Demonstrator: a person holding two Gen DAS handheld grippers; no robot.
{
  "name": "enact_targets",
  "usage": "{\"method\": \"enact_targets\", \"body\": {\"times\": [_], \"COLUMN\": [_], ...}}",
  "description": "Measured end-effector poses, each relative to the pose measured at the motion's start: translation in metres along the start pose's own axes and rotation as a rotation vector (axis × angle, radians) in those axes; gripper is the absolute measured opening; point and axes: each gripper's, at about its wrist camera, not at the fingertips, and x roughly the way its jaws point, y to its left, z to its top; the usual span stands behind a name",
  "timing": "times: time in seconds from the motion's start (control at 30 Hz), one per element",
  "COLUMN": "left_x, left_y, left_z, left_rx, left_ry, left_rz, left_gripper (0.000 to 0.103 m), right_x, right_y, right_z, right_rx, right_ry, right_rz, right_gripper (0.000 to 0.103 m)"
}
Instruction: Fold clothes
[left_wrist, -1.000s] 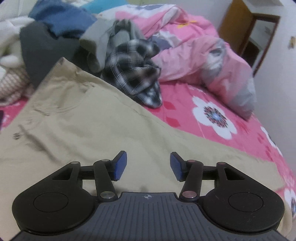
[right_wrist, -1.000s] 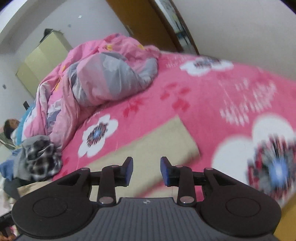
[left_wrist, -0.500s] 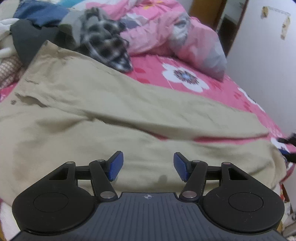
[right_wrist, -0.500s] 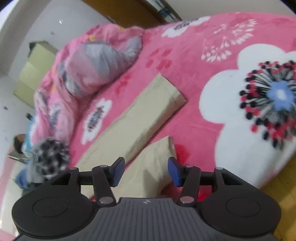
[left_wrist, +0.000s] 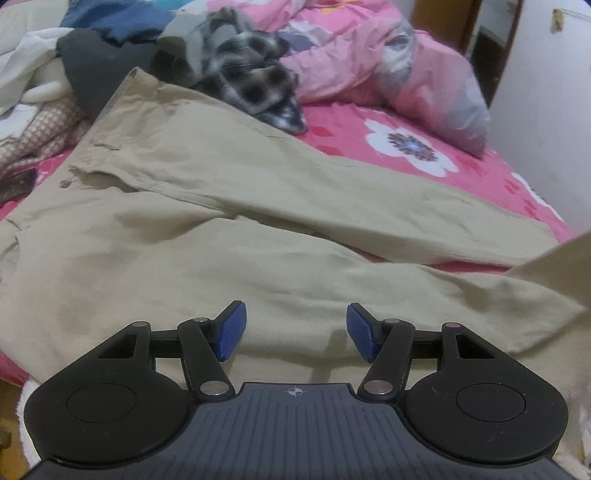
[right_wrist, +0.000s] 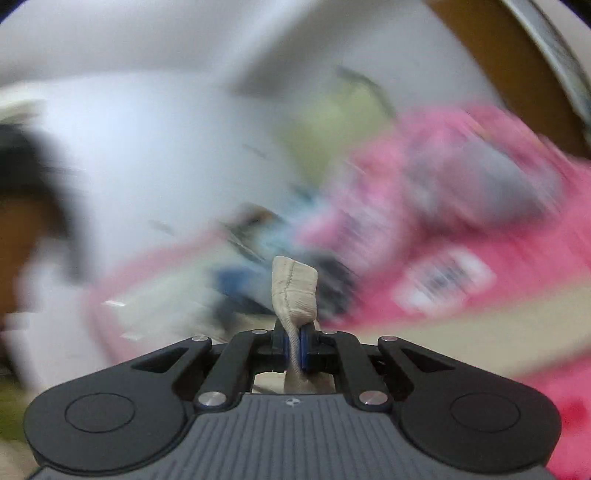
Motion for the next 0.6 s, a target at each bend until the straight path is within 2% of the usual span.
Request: {"method": "enact_targets", "body": {"times": [0.07,0.2,0.3,0.4,0.47,0.6], "left_x": [0.005,0.012,0.015,0.02,0.026,0.044], "left_y": [0.003,0.002,-0.004,-0.01,-0.014,-0.017], "left_z": [0.002,0.004,0.007,0.009,0.009,0.006], "left_rx": [-0.01,-0.015,-0.005,0.013,0.026,0.049], "left_ry": [0.008,0.019,0.014,0.014,0.018,0.047], "left_rz": [0.016,0.044,0.066,0.093,0.103,0.13], "left_gripper": [0.06,0.06,0.06,0.06,0.06,0.06], "right_x": [-0.026,-0.063,-0.071,-0.069,-0.065,-0.053], "right_y": [0.015,0.001,-0.02,-0.047,-0.078,-0.153], "right_z": [0.006,0.007,0.006,0.005,0.0,-0.023], "right_rx": [-0.03,0.042,0.063,0.08,0.122,0.291], "right_ry": [-0.087,-0.227,-0.266,-0.255,-0.228,-0.128], "right_rz": [0.003,-0.021,-0.04,-0.083,-0.148,-0.365], "right_gripper": [0.007,0.007,0.007,0.007,0.007,0.008]}}
